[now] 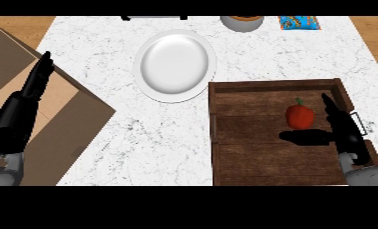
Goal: Pick the bell pepper from the tray and place it in the plate
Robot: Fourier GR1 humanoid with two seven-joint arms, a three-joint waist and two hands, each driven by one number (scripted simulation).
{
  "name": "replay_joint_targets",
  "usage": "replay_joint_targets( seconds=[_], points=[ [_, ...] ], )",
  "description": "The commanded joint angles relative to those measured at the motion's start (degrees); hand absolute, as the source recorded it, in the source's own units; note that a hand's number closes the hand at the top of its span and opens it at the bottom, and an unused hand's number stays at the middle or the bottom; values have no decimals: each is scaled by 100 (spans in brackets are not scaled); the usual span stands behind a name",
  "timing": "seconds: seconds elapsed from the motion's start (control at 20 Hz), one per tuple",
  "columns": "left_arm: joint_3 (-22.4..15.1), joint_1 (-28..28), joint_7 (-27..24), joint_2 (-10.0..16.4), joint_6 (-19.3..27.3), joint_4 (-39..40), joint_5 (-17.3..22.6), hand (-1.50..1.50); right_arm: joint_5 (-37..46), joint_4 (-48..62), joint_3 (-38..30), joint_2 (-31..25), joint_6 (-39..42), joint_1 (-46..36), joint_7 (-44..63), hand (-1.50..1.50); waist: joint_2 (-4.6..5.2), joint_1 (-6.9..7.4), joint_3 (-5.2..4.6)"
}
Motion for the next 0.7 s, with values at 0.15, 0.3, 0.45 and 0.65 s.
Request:
replay_joint_targets(
  seconds=[0.15, 0.3, 0.45, 0.65],
  points=[
    [-21, 1006, -352, -190, 8, 491, -83, 0, 47, 244, -130, 130, -21, -168, -470, 150, 92, 49, -208],
    [4, 797, -161, -251, -34, 460, -22, 0, 224, 534, -81, 263, -111, -375, -571, 150, 105, 60, -206],
    [-87, 601, 17, -222, -180, 377, -3, 0, 436, 866, 152, -353, 697, -675, -1000, 150, 158, 217, -205],
    [-192, 183, 77, -252, -225, 304, -57, 0, 1212, 1150, 905, -1152, 1738, -1306, -1555, 150, 354, 703, -224]
  ],
)
